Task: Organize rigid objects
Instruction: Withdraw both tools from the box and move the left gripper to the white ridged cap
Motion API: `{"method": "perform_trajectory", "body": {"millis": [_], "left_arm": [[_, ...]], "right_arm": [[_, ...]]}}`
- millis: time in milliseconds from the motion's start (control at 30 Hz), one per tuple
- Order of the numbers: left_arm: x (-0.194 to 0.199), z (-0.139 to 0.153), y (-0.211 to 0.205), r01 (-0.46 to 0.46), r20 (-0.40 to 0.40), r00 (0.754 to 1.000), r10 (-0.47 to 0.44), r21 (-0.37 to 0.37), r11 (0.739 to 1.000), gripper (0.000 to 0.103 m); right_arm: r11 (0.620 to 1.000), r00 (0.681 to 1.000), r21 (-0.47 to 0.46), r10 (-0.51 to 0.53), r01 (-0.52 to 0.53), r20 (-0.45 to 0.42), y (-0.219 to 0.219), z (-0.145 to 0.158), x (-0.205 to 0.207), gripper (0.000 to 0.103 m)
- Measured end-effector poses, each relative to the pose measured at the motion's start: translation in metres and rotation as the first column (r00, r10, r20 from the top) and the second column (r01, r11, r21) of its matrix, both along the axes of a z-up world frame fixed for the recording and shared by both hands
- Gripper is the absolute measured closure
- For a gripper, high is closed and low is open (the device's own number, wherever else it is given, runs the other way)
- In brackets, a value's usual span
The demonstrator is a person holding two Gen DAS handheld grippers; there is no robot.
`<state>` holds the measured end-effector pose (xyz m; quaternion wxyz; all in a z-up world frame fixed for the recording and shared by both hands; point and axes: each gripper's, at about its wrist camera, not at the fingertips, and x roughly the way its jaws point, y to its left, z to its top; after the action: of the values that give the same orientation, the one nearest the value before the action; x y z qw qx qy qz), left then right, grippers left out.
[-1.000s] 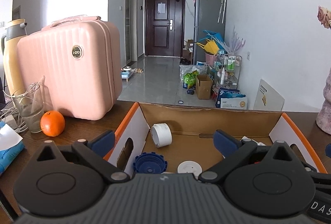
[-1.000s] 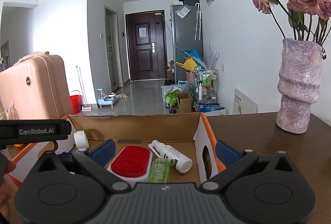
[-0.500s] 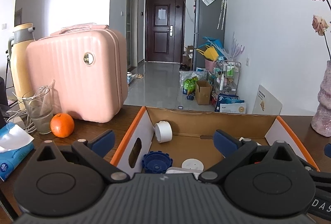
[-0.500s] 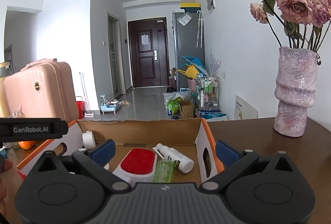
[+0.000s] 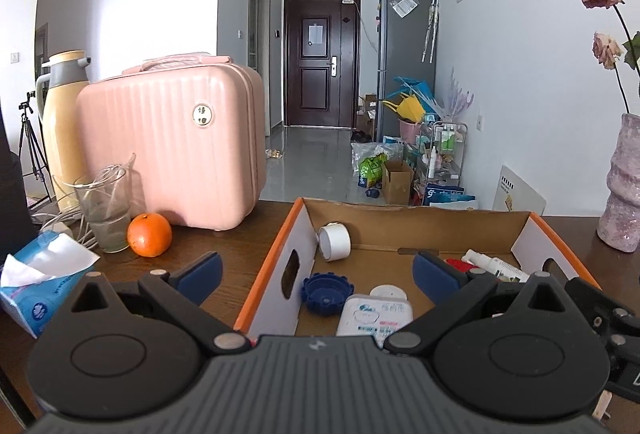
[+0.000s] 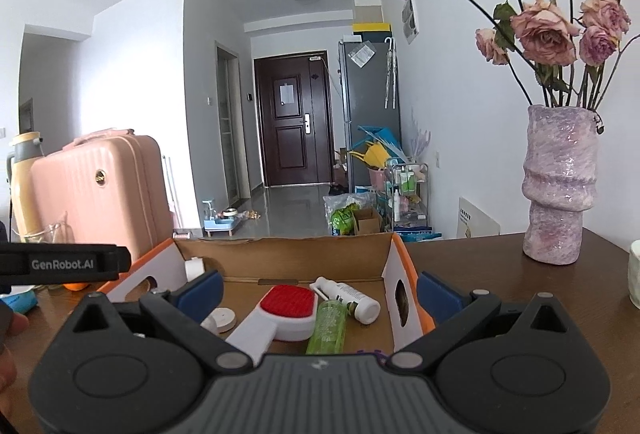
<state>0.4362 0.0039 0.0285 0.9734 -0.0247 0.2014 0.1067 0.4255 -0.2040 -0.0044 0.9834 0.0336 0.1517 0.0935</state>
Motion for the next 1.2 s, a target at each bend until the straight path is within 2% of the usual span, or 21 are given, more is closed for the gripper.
{"method": "perform_trajectory", "body": {"millis": [667,1200], "left_arm": [[-0.073,-0.003,0.007,0.029,-0.004,1.0,-0.029,0.014,0.999,0.0],[-0.132,-0.014,0.017,0.089,-0.039,0.995,-0.09,-0.018,0.996,0.0]], "right_arm": [[0.999,0.999,-0.022,0.032,-0.031,0.021,-0.003,-0.004,-0.077,0.0],[0.997,0.998,-0.05,0.06,-0.061,-0.017,-0.012,-0.016,-0.127,0.0]]}}
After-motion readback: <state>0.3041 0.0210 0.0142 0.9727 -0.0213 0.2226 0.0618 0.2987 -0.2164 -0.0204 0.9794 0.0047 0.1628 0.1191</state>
